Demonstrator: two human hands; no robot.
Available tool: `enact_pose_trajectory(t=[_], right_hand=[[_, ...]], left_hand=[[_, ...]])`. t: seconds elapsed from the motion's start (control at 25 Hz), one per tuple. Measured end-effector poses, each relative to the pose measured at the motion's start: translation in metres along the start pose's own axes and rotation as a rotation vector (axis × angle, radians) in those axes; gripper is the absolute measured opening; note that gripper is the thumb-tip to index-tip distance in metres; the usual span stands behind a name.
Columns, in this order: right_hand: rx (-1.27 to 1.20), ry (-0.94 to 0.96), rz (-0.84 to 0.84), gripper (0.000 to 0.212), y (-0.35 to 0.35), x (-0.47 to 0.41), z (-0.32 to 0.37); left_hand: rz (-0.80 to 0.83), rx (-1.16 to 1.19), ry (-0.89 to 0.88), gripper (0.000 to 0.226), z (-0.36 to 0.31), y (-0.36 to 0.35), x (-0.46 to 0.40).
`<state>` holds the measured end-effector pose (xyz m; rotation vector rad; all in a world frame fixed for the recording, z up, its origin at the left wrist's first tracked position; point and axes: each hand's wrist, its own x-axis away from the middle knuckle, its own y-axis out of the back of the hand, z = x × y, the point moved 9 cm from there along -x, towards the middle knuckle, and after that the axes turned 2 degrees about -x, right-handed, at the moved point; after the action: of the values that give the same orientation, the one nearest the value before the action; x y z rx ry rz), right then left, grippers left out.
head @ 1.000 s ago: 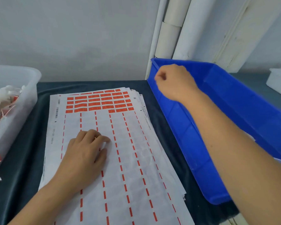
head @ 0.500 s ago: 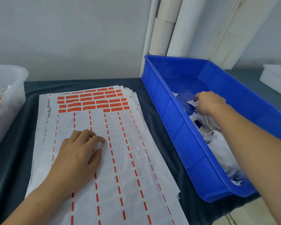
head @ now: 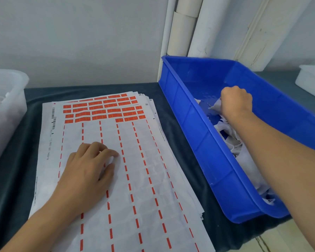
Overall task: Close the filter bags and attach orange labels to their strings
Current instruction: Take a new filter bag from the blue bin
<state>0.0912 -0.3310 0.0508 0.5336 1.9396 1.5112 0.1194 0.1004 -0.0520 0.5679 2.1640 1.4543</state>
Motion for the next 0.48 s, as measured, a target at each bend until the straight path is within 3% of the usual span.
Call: enact_pose_trajectory(t=[0.08,0.2,0.36,0.48], right_hand=[[0.014,0.038,-0.081,0.008,0.025,-0.001,0.009],[-0.019,0.133,-0.196,0.028,0.073,0.001,0.037],[-0.09,0.387,-0.406,0.027,0.148,0.032,0.108],[-0.174,0.65,-0.424,0.027,0.172,0.082,0.176]], left_hand=[[-0.002,-0.004,-0.003,0.039,0.0,0.0,0.001],[0.0,0.013,-0.001,0.044,-0.003,0.003,0.002],[-0.052,0.15,0.044,0.031,-0.001,0.01,0.003],[-0.165,0.358,0.14,0.046,0.008,0.025,0.006]])
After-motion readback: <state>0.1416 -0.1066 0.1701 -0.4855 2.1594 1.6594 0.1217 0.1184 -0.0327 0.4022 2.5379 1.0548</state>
